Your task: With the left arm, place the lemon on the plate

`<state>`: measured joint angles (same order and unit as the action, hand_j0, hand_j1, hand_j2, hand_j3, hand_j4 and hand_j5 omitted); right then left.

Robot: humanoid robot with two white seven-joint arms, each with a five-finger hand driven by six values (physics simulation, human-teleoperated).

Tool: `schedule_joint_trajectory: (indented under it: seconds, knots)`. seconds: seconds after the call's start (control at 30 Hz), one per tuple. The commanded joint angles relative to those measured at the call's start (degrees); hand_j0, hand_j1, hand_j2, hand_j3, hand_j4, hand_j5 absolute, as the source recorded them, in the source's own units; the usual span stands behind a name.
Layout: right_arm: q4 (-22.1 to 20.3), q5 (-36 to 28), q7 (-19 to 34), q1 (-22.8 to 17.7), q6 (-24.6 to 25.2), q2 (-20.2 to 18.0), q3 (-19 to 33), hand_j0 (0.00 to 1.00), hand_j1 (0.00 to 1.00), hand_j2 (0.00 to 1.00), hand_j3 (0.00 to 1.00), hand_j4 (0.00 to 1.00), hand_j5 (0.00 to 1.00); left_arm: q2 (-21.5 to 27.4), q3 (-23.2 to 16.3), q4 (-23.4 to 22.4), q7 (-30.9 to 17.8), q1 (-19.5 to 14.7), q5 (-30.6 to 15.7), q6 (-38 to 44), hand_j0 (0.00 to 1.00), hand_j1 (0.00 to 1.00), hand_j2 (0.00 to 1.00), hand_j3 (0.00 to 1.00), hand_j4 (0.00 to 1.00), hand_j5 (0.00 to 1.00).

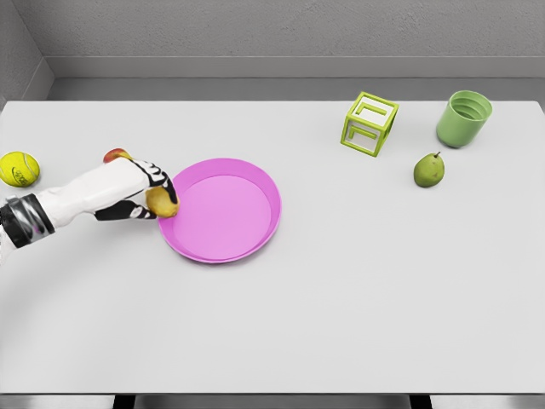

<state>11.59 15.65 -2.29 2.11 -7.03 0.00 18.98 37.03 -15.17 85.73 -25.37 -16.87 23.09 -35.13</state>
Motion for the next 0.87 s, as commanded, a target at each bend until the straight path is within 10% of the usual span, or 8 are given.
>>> schedule_joint_trajectory:
  seconds: [0.0,0.13,0.17,0.53,0.83]
  knots:
    - [0.0,0.0,0.0,0.0,0.0,0.0,0.0,1.0,1.0,1.0,1.0,1.0,1.0,-1.3,-0.1,1.4,-1.2,0.0,-0.4,0.1,0.47,0.47,0.47,0.47,0.47,0.47]
    - [0.0,0.0,0.0,0.0,0.0,0.0,0.0,1.0,1.0,1.0,1.0,1.0,1.0,-2.7,-0.2,6.2,-1.7,-0.7,-0.4,0.1,0.58,0.58,0.58,0.58,0.58,0.58]
    - [0.0,0.0,0.0,0.0,0.0,0.0,0.0,1.0,1.0,1.0,1.0,1.0,1.0,-2.9,-0.3,6.1,-1.3,-0.7,-0.7,0.1,1.0,1.0,1.0,1.0,1.0,1.0]
    - [0.0,0.0,0.0,0.0,0.0,0.0,0.0,1.0,1.0,1.0,1.0,1.0,1.0,2.3,11.5,-7.7,-1.3,2.4,-2.6,0.1,1.0,1.0,1.0,1.0,1.0,1.0]
    - [0.0,0.0,0.0,0.0,0.0,0.0,0.0,1.0,1.0,1.0,1.0,1.0,1.0,3.1,13.8,-7.5,-1.8,4.1,-3.8,0.1,1.0,1.0,1.0,1.0,1.0,1.0]
